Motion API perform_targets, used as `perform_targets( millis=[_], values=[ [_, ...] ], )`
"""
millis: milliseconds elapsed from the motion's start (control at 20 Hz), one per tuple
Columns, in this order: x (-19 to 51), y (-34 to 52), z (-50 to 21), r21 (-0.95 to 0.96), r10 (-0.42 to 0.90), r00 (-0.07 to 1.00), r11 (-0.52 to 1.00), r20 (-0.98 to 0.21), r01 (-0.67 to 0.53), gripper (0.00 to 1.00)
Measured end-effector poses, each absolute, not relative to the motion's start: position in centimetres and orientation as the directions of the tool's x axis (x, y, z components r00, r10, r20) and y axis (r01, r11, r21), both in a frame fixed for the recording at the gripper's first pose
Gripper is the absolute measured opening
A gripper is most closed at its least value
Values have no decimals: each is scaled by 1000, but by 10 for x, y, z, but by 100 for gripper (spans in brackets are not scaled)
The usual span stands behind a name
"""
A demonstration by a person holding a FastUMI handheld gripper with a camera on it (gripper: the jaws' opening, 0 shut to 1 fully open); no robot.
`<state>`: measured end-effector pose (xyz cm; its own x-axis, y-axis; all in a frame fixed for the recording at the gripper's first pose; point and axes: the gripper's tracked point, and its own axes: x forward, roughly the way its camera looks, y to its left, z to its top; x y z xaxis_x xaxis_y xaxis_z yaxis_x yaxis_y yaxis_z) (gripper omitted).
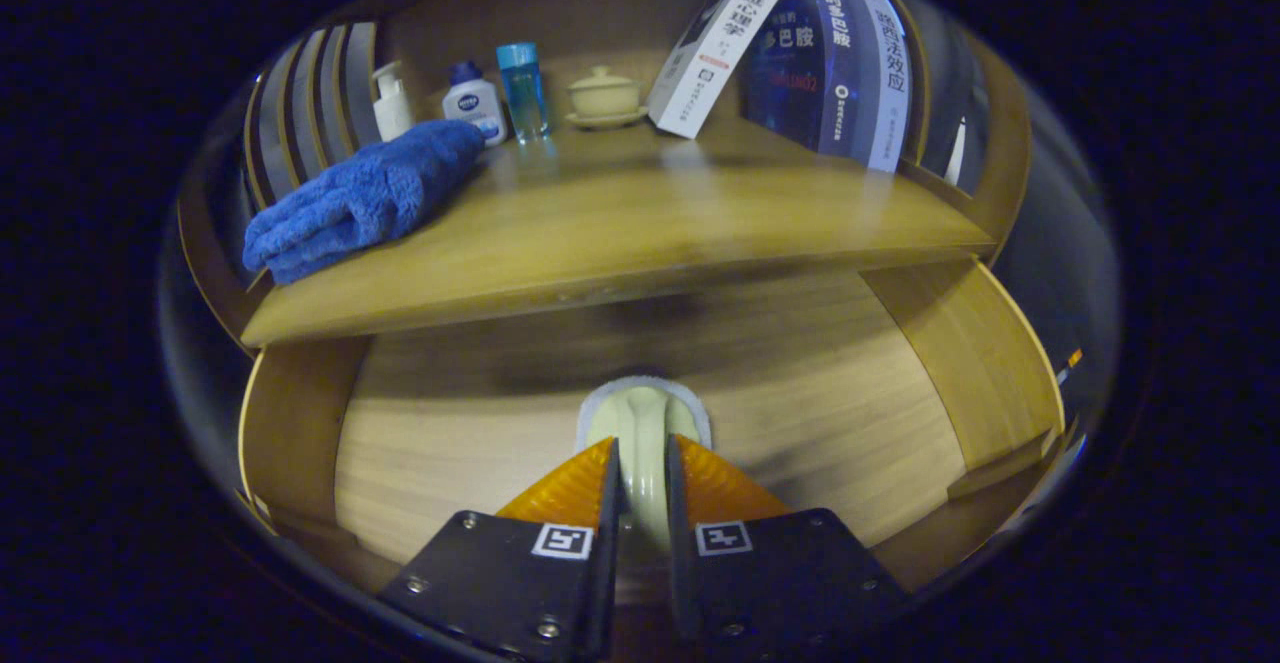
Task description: Pull open the drawer, take out the items inside it, and place them on the countertop above the cabinet.
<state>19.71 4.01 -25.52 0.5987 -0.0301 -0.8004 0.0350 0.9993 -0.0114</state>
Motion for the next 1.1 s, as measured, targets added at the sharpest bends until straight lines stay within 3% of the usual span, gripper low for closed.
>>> perform_targets(
  millis=[150,200,500,1100],
  values=[
    [201,38,-255,-25,-49,619,999,-784,47,23],
    [201,33,-252,-52,-74,615,997,-785,54,12],
    [188,20,-222,-81,-124,660,992,-741,95,12],
    [200,14,-106,-116,-174,827,984,-534,132,12]
  ],
)
